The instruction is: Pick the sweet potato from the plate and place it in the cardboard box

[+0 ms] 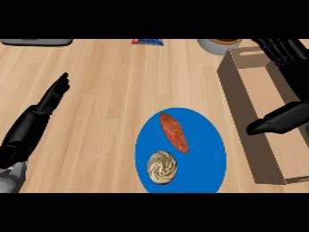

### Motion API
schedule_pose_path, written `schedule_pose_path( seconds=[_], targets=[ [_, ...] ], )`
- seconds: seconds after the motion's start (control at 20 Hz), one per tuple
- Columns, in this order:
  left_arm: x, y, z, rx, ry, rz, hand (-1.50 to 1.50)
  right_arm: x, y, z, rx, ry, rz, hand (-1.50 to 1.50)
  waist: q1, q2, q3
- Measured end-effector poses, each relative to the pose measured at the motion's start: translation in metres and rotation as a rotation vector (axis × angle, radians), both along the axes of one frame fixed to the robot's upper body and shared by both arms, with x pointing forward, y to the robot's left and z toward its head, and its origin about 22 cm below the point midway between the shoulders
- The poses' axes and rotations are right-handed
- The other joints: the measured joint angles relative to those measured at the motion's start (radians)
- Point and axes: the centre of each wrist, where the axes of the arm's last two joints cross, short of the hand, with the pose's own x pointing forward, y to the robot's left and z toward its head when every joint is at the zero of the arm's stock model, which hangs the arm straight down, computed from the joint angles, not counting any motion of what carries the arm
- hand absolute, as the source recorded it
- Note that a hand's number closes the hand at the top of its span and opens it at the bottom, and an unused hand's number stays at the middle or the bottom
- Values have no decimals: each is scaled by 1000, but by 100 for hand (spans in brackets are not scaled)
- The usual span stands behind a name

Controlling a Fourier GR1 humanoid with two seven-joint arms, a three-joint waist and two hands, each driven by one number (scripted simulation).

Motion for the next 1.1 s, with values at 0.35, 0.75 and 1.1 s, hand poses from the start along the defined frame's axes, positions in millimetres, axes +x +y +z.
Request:
schedule_pose_path(
  seconds=[0.35, 0.75, 1.1],
  targets=[
    [14, -11, 2, -4, 7, -59, 0, 31, -1, 2, -274, -166, 169, -150, 14, 6, 8],
    [24, -14, -3, 3, 19, -56, 0, 38, 36, 21, -654, -268, 336, -150, 0, -5, 8],
    [29, -8, -6, -1, 27, -41, 0, 16, 92, 24, -967, -293, 456, -150, -16, -11, 7]
  ],
)
